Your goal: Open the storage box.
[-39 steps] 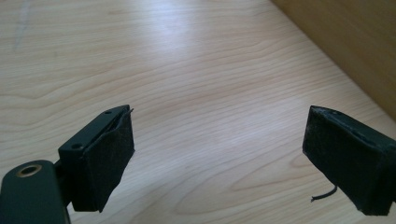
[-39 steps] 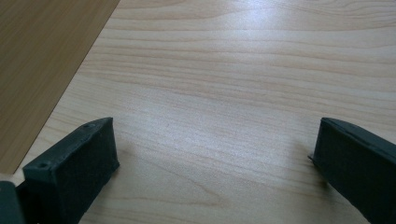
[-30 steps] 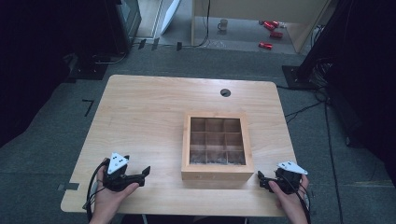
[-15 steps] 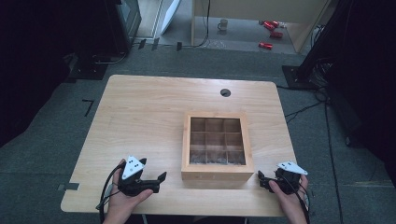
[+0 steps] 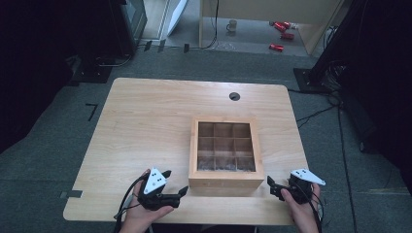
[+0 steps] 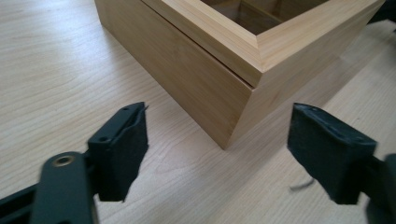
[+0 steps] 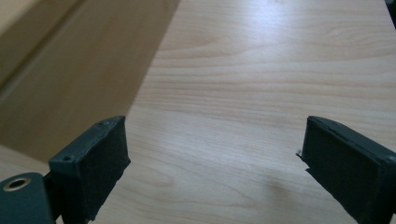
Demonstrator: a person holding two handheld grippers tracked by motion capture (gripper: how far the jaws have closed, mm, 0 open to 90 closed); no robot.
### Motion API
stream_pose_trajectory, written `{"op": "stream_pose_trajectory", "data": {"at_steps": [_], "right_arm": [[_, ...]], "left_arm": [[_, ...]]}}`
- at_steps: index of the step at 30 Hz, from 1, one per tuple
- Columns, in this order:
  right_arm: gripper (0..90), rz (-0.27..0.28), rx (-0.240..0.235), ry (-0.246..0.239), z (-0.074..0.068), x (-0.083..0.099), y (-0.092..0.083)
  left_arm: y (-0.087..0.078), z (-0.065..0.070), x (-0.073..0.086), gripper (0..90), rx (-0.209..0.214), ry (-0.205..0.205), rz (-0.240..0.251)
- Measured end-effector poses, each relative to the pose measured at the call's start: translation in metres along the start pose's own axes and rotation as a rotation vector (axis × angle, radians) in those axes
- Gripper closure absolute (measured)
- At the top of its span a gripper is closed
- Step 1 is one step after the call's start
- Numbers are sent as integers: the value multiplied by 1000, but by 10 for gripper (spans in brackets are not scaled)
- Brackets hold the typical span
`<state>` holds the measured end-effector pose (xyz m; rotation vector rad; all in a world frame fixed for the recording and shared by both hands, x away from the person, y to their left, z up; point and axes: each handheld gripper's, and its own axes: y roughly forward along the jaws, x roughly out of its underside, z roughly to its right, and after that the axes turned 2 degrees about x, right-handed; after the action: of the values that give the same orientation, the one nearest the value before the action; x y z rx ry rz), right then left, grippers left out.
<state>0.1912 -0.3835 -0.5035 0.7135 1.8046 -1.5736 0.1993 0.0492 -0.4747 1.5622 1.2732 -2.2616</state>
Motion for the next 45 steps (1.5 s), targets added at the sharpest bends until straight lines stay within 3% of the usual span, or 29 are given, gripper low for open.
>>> {"op": "stream_pose_trajectory", "data": {"at_steps": [10,18,20,25,37,45], "right_arm": [[74,62,-48,31,-7,-7,-16],[75,108,-78,53,-9,-10,-29],[75,126,-106,48,-12,-11,-34],[75,148,-159,7,-22,-12,-39],[75,133,-245,-60,-37,-9,-36],[75,108,-257,-113,-45,-5,-29]], "left_arm": [[15,9,-2,416,18,18,-13],[17,7,-3,559,56,-8,-4],[17,5,-4,612,63,-18,-2],[20,5,-4,654,92,-24,-9],[22,1,-7,673,126,-46,-8],[20,0,-9,682,135,-48,-6]]}}
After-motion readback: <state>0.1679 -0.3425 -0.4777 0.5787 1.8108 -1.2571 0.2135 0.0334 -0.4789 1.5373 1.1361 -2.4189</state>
